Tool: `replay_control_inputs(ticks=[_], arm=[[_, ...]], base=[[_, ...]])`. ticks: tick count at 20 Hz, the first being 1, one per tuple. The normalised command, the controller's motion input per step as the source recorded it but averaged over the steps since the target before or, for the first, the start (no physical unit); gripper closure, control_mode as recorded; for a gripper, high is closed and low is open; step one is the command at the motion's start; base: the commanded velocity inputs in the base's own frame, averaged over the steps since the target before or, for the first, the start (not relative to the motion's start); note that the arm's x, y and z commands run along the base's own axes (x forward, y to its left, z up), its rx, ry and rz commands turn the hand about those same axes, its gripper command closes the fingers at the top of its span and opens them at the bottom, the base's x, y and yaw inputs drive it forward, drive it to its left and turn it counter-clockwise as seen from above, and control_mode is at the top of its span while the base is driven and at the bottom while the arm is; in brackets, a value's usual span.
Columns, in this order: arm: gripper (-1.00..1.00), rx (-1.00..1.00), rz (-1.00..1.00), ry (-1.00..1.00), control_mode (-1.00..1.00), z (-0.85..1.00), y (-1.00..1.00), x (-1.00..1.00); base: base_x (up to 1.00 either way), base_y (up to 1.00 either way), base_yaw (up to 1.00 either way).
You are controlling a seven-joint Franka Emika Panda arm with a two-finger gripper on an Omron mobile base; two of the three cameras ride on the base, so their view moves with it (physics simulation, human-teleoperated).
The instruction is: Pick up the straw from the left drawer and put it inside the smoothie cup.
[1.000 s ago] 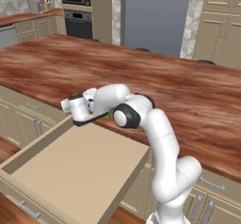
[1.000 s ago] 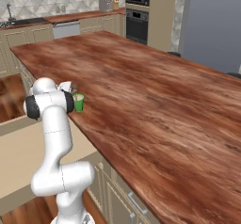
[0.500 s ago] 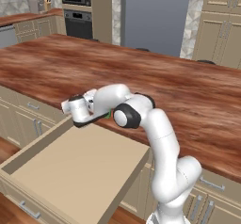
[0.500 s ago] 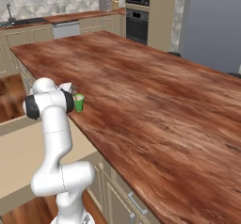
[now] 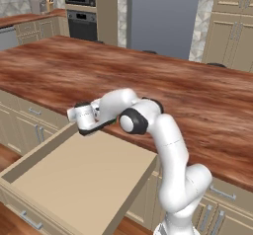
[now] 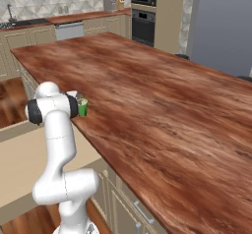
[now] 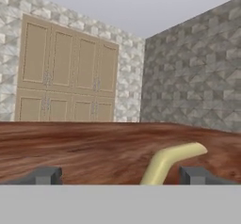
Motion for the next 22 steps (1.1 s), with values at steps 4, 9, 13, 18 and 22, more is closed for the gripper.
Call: replay_control_inputs(ticks=[4, 9, 13, 18, 22], arm=[[-1.0, 0.11, 0.02, 0.0, -1.0, 0.0, -0.01, -0.18], [-1.0, 0.12, 0.04, 0.0, -1.0, -0.05, -0.03, -0.22], [-1.0, 0.09, 0.01, 0.0, -1.0, 0.0, -0.03, -0.04], [-1.0, 0.07, 0.0, 0.0, -1.0, 0.0, 0.0, 0.0], [-1.0, 0.09, 0.03, 0.0, -1.0, 0.0, 0.0, -0.01]], base=[[0.0, 0.0, 0.0], [0.0, 0.0, 0.0], [0.0, 0.0, 0.0], [0.0, 0.0, 0.0], [0.0, 0.0, 0.0]])
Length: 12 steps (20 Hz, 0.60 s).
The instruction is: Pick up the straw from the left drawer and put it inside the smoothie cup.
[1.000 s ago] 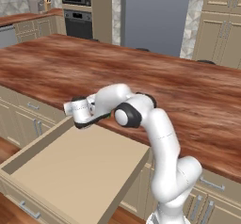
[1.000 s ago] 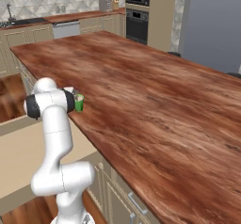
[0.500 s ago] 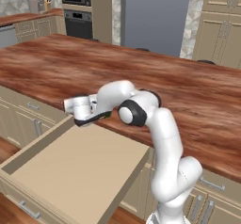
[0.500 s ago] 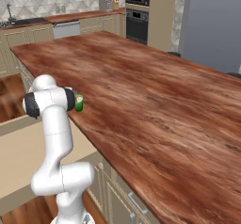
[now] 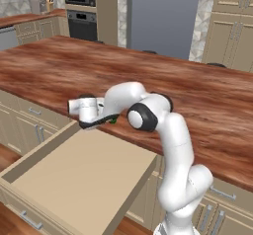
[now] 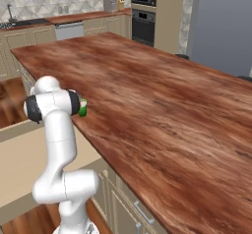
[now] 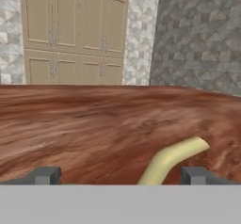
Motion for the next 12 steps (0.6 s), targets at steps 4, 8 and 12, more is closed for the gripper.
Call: replay_control_inputs(ticks=[4, 8, 12], arm=[[-1.0, 0.12, 0.02, 0.0, -1.0, 0.0, 0.0, 0.0], [-1.0, 0.14, 0.0, 0.05, -1.0, 0.0, 0.0, 0.0], [-1.0, 0.14, 0.0, 0.08, -1.0, 0.0, 0.0, 0.0]], base=[[0.0, 0.0, 0.0], [0.0, 0.0, 0.0], [0.0, 0.0, 0.0]])
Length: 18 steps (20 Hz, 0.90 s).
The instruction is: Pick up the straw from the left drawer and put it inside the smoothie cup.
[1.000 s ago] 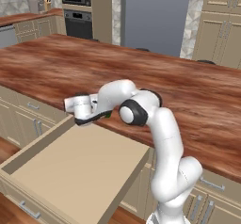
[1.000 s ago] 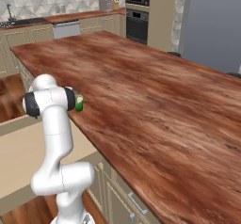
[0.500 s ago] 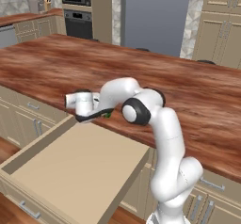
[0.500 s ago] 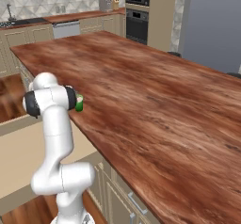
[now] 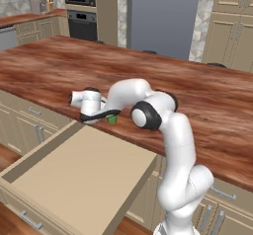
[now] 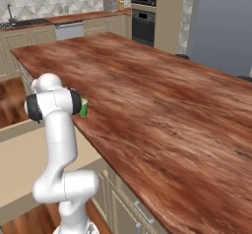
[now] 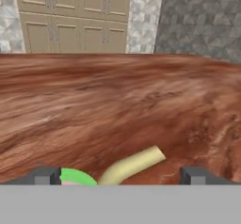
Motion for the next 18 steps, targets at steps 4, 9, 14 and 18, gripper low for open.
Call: replay_control_inputs(ticks=[4, 9, 14, 18], arm=[[-1.0, 0.15, 0.0, 0.06, -1.0, 0.0, 0.0, -0.03], [-1.0, 0.19, 0.0, 0.06, -1.0, 0.0, 0.0, -0.04], [-1.0, 0.23, 0.0, 0.07, -1.0, 0.0, 0.0, -0.13], [-1.0, 0.22, 0.0, 0.07, -1.0, 0.04, 0.0, -0.09]], base=[[0.0, 0.0, 0.0], [0.0, 0.0, 0.0], [0.0, 0.0, 0.0], [0.0, 0.0, 0.0]])
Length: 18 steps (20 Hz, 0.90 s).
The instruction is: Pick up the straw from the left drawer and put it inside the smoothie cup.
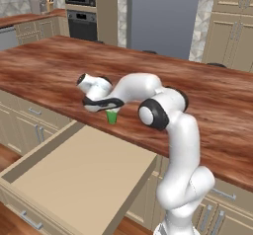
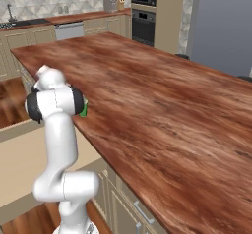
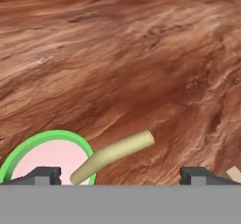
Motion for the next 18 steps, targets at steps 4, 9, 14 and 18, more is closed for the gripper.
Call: replay_control_inputs(ticks=[4, 9, 14, 18], arm=[[-1.0, 0.19, 0.0, 0.04, -1.0, 0.12, 0.0, -0.02], [-1.0, 0.14, -0.02, 0.0, -1.0, 0.4, 0.0, -0.1], [-1.0, 0.09, -0.04, 0.0, -1.0, 0.65, 0.0, -0.32], [-1.0, 0.08, -0.04, -0.04, -1.0, 0.55, 0.0, -0.6]], base=[[0.0, 0.0, 0.0], [0.0, 0.0, 0.0], [0.0, 0.0, 0.0], [0.0, 0.0, 0.0]])
